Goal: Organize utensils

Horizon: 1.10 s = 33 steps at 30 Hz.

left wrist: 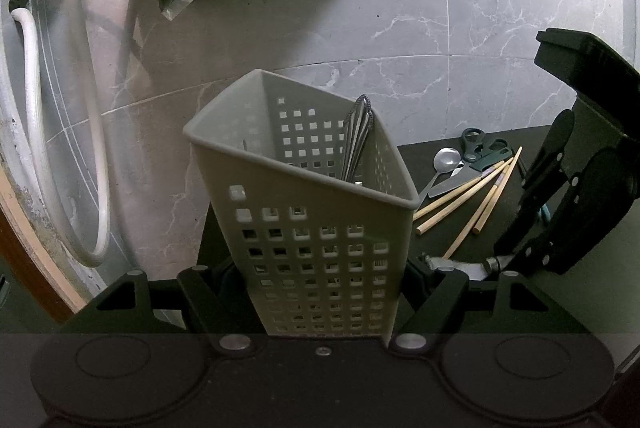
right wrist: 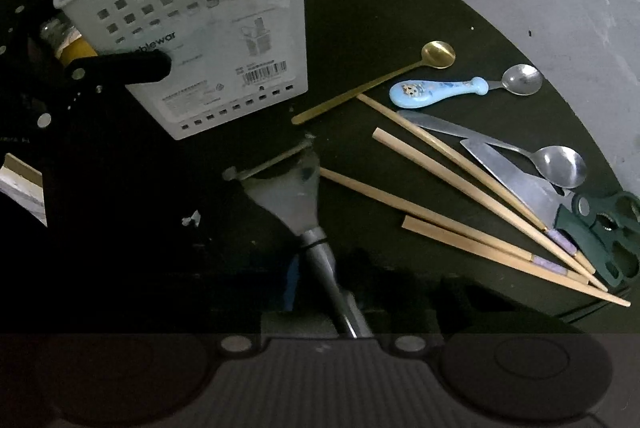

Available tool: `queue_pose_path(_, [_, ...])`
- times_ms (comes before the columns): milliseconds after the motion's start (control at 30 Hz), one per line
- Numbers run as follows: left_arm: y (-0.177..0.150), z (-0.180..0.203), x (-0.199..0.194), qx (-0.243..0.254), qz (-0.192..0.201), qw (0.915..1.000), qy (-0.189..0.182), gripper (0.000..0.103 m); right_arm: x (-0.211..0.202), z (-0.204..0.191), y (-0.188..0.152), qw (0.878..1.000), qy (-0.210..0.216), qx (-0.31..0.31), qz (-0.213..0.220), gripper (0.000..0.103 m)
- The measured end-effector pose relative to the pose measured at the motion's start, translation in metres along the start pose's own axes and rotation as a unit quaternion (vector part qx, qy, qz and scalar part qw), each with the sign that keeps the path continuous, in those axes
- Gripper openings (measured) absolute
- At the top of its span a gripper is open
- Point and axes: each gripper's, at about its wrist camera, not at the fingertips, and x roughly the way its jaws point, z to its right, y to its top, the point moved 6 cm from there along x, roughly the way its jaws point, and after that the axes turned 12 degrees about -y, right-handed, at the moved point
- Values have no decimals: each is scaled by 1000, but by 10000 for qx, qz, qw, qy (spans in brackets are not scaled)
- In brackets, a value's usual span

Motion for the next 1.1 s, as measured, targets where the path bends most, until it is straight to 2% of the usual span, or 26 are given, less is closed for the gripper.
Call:
queue_pose_path(133, [0, 0, 0, 1, -1, 10000, 1, 77, -4, 5, -1, 9999, -8, 149, -10, 20])
queue_pose_path(233, [0, 0, 0, 1, 1, 10000, 0, 77, -15, 18, -1, 9982, 8, 559, 221, 19])
queue_pose_path(333, [1, 0, 1, 1, 0, 10000, -1, 78, -42, 34, -1, 9905, 85, 1183, 692, 19])
queue_pose_path(433, [1, 0, 1, 3, 1, 10000, 0, 78, -81, 50, 1, 9725, 193, 1856, 1392, 19])
queue_pose_path(533, [1, 1, 2, 11, -2, 10000, -9, 77, -126, 62, 9, 9442, 318, 2333, 2305, 19])
queue_pose_path(667, [2, 2, 3, 35, -5, 10000, -34, 77, -173, 62, 27, 9058, 386, 2469, 3422, 20])
queue_pose_path(767, [1, 2, 3, 45, -2, 10000, -52, 77, -192, 51, 44, 8759, 439, 2410, 4157, 20])
queue_pose_path(900, [1, 2, 4, 62, -4, 10000, -68, 77, -194, 35, 70, 8402, 631, 2504, 4769, 20])
queue_pose_path(967, [1, 3, 3, 66, -3, 9999, -79, 77, -187, 26, 85, 8294, 711, 2528, 4930, 20])
queue_pose_path(1033, [0, 2, 2, 74, -3, 9999, -84, 77, -175, 20, 95, 8274, 777, 2533, 4952, 20])
queue_pose_path(1100, [0, 2, 2, 78, -6, 9999, -87, 77, -161, 12, 103, 8313, 801, 2495, 4901, 20])
